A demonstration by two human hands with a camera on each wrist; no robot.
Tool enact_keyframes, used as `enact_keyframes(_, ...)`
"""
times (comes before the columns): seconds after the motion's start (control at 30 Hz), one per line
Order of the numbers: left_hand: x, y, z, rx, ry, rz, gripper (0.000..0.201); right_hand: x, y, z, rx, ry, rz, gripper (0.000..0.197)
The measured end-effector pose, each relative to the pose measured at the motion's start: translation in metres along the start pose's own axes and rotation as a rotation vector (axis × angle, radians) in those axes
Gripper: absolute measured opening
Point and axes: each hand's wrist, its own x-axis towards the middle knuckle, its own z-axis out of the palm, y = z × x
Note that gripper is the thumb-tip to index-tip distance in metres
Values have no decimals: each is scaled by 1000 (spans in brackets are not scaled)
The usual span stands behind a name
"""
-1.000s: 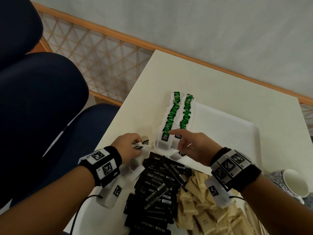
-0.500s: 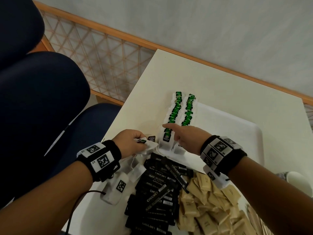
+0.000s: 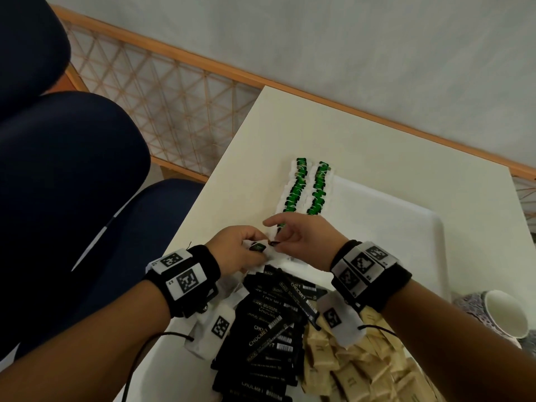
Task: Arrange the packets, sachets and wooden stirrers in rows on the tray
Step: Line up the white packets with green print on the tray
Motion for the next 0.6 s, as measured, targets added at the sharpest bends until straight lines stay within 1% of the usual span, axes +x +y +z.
enact_keyframes(0.1,-1,-2,-2,-101,8,-17,27,-3,0,-6,43,116,42,39)
enact_keyframes(0.2,-3,-3,-5,-157,-11,-25,21,-8,-1,-8,42,180,21,39)
enact_keyframes(0.33,-4,-1,-3,-248,-33,-26,15,-12,-7,-2,64,188,-26,37)
enact_keyframes(0.4,-3,0,-2,-255,-18,-25,16,-14,-8,1,150,154,-36,35)
enact_keyframes(0.43,-4,0,-2,-258,-7,-20,17,-15,-8,4,240,136,-26,33)
enact_keyframes(0.5,-4,2,-3,-265,3,-4,15,-14,-6,8,430,167,19,28)
enact_keyframes(0.53,-4,3,-3,-262,1,5,15,-12,-4,8,469,190,56,27)
enact_keyframes(0.57,-4,3,-3,-255,-2,11,15,-9,-2,7,472,173,105,29)
enact_keyframes(0.6,-5,4,-3,-248,-5,15,14,-8,1,6,448,115,157,34)
